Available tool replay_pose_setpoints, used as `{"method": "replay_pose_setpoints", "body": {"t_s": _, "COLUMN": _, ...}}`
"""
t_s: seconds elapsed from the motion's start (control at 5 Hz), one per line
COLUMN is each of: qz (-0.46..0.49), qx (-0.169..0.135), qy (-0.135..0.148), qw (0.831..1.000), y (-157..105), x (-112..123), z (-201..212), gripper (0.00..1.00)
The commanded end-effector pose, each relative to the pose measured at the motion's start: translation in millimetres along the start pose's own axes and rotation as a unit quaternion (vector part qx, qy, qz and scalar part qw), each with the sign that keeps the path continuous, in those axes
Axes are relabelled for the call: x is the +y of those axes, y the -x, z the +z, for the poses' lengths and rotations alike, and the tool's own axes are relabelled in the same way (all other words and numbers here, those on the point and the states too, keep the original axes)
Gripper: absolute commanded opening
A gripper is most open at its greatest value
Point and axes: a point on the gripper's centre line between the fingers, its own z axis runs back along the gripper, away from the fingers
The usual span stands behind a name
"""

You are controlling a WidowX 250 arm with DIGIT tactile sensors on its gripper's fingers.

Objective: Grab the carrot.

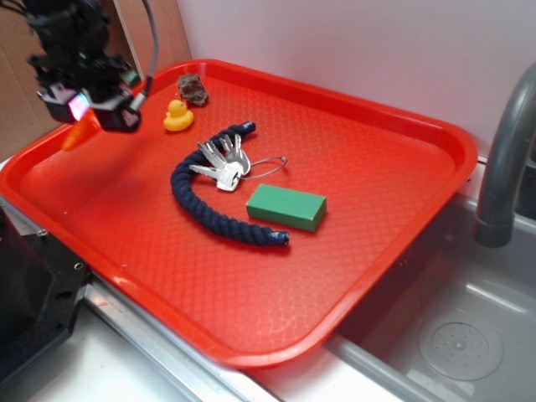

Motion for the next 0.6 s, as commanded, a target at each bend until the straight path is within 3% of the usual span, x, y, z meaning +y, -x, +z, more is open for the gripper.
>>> {"method": "replay_pose_setpoints", "body": {"t_s": 0.0, "qz": -0.097, "qx": -0.031, "qy": 0.031, "qw": 0.994, "y": 3.5, "x": -24.0, "z": 102.4, "gripper": 0.00}}
{"method": "replay_pose_setpoints", "body": {"t_s": 0.2, "qz": -0.124, "qx": -0.025, "qy": 0.031, "qw": 0.991, "y": 9.8, "x": -51.0, "z": 120.6, "gripper": 0.00}}
{"method": "replay_pose_setpoints", "body": {"t_s": 0.4, "qz": -0.130, "qx": -0.019, "qy": 0.034, "qw": 0.991, "y": 14.5, "x": -51.8, "z": 122.3, "gripper": 0.00}}
